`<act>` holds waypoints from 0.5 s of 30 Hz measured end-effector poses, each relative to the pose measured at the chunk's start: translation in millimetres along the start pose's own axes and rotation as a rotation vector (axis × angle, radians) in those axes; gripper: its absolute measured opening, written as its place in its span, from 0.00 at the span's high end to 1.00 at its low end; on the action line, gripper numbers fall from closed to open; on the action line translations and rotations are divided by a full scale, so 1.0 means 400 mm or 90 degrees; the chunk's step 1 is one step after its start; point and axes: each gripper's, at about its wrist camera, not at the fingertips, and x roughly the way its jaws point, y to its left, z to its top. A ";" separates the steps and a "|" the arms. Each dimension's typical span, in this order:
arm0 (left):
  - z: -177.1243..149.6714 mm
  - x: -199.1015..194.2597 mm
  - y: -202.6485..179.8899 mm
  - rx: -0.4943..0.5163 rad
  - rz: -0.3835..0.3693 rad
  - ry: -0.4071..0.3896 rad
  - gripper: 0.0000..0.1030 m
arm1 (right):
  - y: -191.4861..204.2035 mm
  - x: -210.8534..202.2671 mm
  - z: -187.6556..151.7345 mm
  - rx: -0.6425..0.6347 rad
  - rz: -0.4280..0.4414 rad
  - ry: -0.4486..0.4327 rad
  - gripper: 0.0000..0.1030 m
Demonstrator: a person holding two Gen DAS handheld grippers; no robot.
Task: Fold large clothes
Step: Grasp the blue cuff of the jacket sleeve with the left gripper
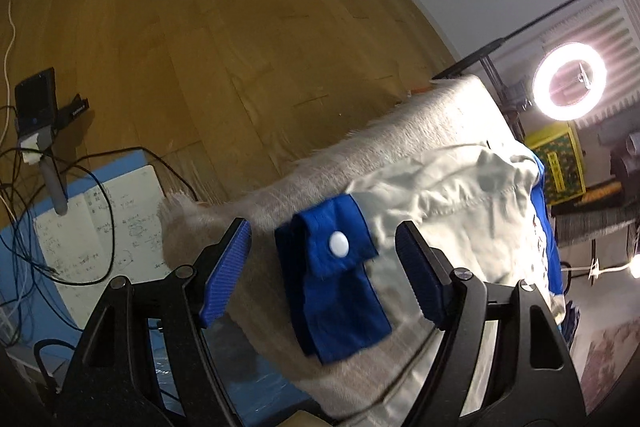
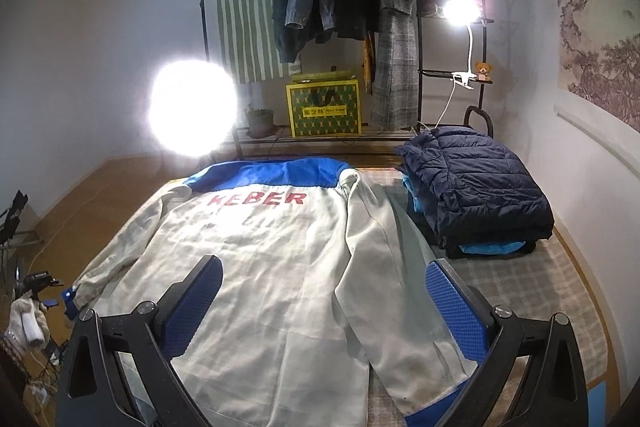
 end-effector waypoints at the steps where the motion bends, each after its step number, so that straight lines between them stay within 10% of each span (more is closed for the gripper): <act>1: 0.003 0.008 0.000 -0.003 -0.002 -0.001 0.25 | 0.002 0.003 0.001 -0.003 -0.001 0.002 0.00; 7: 0.013 0.053 -0.023 0.027 0.019 0.008 0.47 | 0.022 0.014 0.008 -0.016 -0.001 0.008 0.00; 12: 0.019 0.052 -0.036 0.050 0.021 -0.008 0.95 | 0.040 0.022 0.005 -0.025 0.005 0.014 0.00; 15: 0.019 0.031 -0.051 0.072 0.022 -0.028 0.98 | 0.048 0.028 0.002 -0.032 0.005 0.016 0.00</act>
